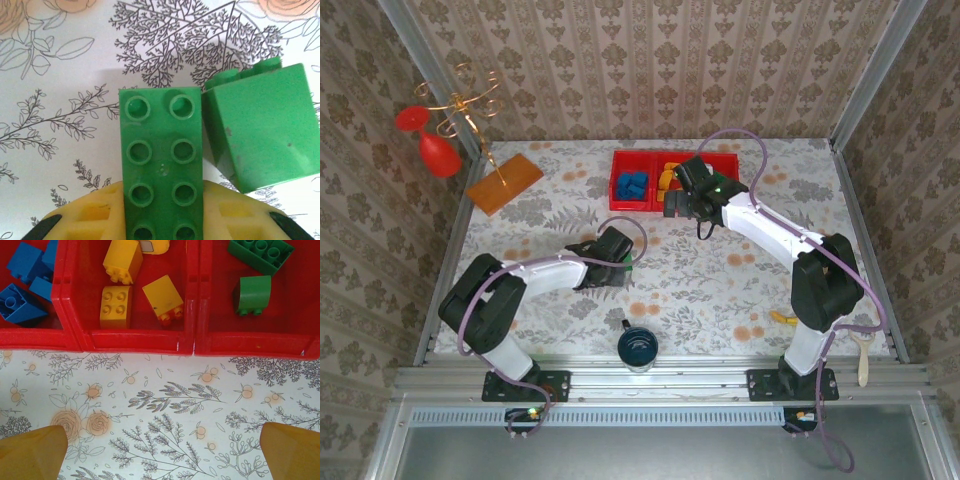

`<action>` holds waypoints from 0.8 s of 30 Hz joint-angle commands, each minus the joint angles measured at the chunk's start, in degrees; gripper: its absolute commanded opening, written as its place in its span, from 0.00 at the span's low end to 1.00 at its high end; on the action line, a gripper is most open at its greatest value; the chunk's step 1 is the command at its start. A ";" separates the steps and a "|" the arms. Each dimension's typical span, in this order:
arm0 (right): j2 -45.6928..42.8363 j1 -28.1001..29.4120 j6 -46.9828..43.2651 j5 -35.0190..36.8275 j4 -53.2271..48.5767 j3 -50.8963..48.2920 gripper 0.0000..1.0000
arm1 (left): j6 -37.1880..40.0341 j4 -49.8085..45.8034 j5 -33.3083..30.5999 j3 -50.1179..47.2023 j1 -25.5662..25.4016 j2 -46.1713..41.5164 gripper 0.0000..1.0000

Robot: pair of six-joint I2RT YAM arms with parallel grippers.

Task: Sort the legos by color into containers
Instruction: Pick up the lego from the center of the table, then place the lego in the container.

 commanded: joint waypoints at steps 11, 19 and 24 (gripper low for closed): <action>-7.41 0.15 3.02 6.67 0.88 -5.04 1.00 | 5.43 1.01 -1.86 3.16 0.43 -7.74 0.18; -13.67 -1.47 4.44 11.75 0.28 -9.73 1.00 | 9.61 4.56 0.48 11.02 0.45 -4.28 0.18; -17.81 -2.52 5.40 14.00 -0.25 -12.86 1.00 | 11.79 8.26 4.32 17.74 0.40 0.61 0.18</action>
